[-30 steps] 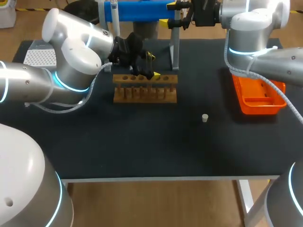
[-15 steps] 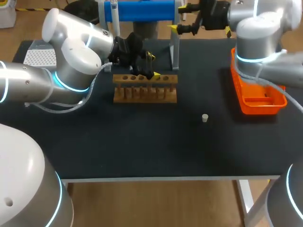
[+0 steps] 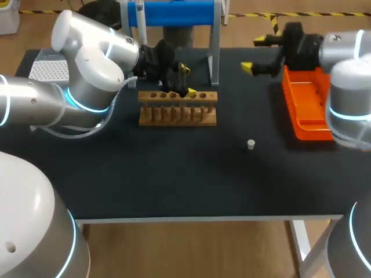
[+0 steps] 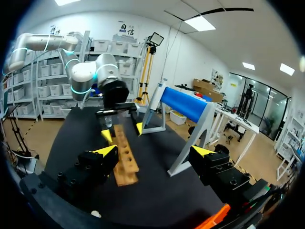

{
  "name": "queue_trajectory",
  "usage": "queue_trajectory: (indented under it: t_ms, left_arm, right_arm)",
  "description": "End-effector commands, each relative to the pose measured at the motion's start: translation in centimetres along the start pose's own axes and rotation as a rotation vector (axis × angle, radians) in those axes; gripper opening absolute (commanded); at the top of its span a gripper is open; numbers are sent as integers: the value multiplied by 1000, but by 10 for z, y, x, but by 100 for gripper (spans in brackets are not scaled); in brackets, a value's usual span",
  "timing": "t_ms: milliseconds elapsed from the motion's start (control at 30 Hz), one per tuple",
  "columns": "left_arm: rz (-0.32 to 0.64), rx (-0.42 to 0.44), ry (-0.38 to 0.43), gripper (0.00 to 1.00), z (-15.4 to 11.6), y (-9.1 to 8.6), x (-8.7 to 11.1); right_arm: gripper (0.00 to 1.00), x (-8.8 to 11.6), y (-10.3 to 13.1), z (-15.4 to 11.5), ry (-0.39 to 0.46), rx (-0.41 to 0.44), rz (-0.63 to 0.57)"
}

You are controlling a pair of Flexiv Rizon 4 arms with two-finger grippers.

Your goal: Invert the test tube, pick up the pipette, mount the tip to pipette, aspirate from beaker and dispense into the tube, eject the tip, return the pipette, and cap with the stopper.

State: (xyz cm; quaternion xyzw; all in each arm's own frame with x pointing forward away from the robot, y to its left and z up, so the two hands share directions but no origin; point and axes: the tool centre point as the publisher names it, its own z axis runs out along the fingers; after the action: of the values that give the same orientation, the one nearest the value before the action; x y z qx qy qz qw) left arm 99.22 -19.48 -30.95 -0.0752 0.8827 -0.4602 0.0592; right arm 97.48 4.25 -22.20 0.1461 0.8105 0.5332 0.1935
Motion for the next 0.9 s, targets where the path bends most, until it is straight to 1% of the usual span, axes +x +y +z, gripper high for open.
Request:
queue_trajectory:
  t_ms: [33,200,433,733,900]
  left_arm:
    - [0,-3,3,100,0,0,-1]
    - [0,-3,3,100,0,0,-1]
    - [0,-3,3,100,0,0,-1]
    - [0,-3,3,100,0,0,-1]
    - [0,-3,3,100,0,0,-1]
  right_arm:
    - [100,34,-16,-77,-10,-8,4]
    - [100,58,-43,-92,5,11,34]
    - [100,87,-79,-97,31,49,76]
    - [100,108,-116,-90,31,61,124]
    - [100,116,-128,-86,31,32,163]
